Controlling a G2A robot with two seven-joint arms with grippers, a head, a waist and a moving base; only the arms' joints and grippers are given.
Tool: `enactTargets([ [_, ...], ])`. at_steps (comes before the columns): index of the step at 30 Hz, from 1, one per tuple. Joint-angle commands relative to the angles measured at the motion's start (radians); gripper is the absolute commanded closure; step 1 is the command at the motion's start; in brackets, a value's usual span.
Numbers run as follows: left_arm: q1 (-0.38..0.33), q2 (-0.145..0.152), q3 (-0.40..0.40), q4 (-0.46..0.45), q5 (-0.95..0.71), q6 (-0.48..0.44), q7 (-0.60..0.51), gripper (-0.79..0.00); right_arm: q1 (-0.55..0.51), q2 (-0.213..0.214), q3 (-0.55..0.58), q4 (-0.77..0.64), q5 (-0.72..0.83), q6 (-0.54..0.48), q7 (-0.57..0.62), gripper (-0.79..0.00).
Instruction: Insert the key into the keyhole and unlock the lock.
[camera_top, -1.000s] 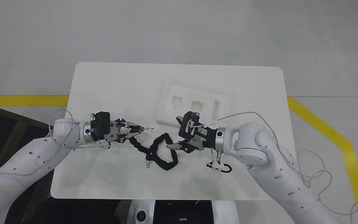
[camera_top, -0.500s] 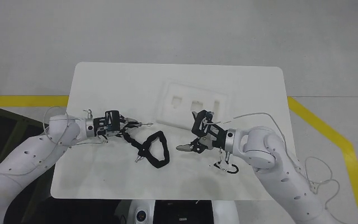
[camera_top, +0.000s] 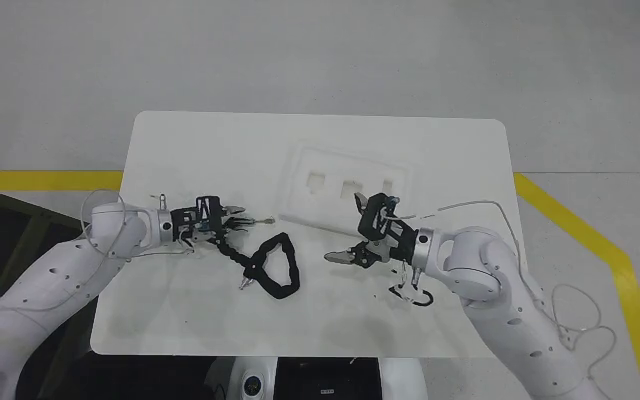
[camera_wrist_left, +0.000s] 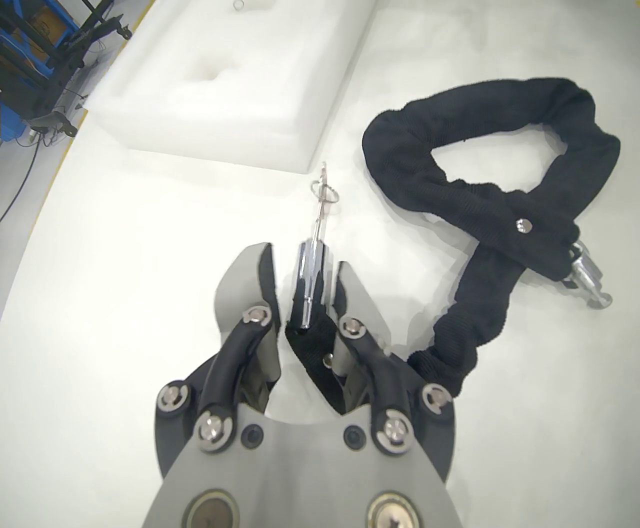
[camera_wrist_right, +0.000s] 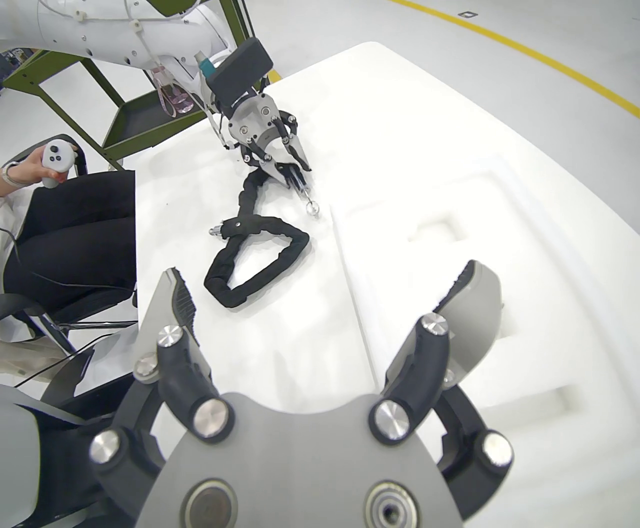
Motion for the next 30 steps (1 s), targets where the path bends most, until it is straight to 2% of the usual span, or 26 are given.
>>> enactTargets([
  [1, 0.004, -0.002, -0.011, 0.0, -0.018, 0.001, 0.053, -0.785, -0.007, 0.001, 0.01, 0.016, 0.018, -0.017, -0.039, -0.785],
  [8, 0.003, -0.012, -0.064, 0.048, -0.087, 0.01, 0.266, -0.785, -0.045, 0.013, 0.101, 0.031, -0.112, -0.055, -0.209, -0.785],
  [15, -0.033, -0.023, -0.113, 0.095, -0.092, 0.0, 0.386, -0.785, -0.118, 0.027, 0.204, -0.02, -0.271, -0.001, -0.353, -0.785],
  [22, -0.05, -0.026, -0.159, 0.103, -0.062, 0.028, 0.444, -0.785, -0.218, 0.034, 0.341, -0.078, -0.302, 0.156, -0.44, -0.785],
  [30, -0.033, -0.019, -0.213, 0.085, -0.047, 0.041, 0.455, -0.785, -0.265, 0.037, 0.432, -0.125, -0.294, 0.212, -0.452, -0.785],
])
